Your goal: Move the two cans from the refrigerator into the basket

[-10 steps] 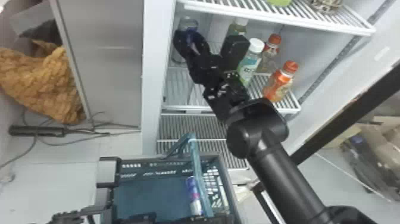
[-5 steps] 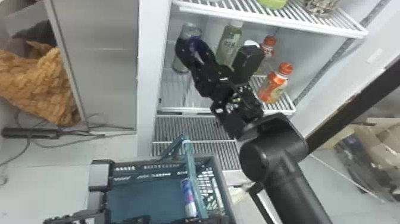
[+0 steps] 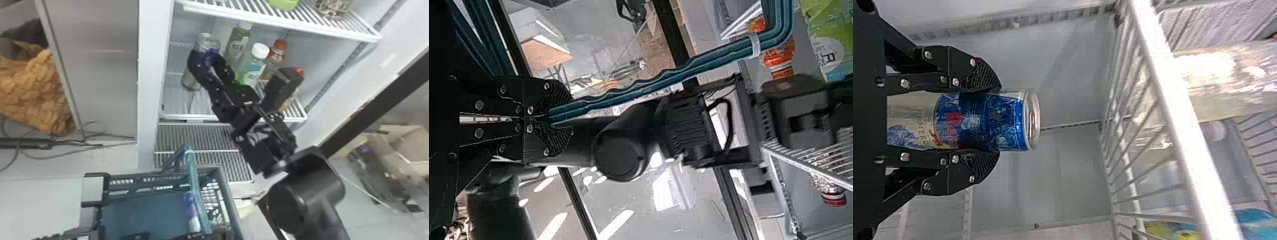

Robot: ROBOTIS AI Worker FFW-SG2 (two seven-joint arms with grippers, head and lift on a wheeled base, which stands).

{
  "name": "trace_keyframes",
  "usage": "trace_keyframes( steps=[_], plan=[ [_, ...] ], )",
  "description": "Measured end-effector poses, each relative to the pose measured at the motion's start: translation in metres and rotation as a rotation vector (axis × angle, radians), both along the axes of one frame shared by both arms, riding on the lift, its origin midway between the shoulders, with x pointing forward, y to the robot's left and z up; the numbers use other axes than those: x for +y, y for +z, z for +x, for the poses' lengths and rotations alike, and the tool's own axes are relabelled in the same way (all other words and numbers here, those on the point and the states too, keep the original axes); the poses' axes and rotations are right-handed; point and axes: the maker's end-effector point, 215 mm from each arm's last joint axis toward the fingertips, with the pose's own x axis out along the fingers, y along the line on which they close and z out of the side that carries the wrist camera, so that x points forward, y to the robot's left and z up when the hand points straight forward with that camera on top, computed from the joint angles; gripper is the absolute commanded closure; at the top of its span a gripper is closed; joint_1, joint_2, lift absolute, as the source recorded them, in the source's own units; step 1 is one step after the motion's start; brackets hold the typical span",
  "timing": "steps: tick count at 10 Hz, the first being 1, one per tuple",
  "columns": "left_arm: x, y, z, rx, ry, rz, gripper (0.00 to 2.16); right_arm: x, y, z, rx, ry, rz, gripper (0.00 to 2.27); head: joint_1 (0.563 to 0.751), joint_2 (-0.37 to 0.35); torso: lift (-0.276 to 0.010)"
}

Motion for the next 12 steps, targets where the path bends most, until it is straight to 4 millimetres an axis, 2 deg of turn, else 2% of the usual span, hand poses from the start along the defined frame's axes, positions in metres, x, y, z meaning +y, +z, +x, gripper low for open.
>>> trace_keyframes(
  steps=[3, 9, 12],
  plan=[
    [0.002, 0.000, 0.003, 0.001, 0.013, -0.004, 1.22, -0.019, 0.015, -0.041, -0.003, -0.025, 0.029, 0.90, 0.695, -0.350, -0.276],
    [0.005, 0.000, 0.006, 0.003, 0.026, -0.004, 1.22, -0.039, 0.026, -0.096, 0.037, -0.065, -0.002, 0.90, 0.695, -0.350, -0.276],
    [0.006, 0.001, 0.009, -0.003, 0.035, -0.006, 1.22, -0.055, 0.029, -0.124, 0.075, -0.098, -0.063, 0.90, 0.695, -0.350, -0.276]
  ],
)
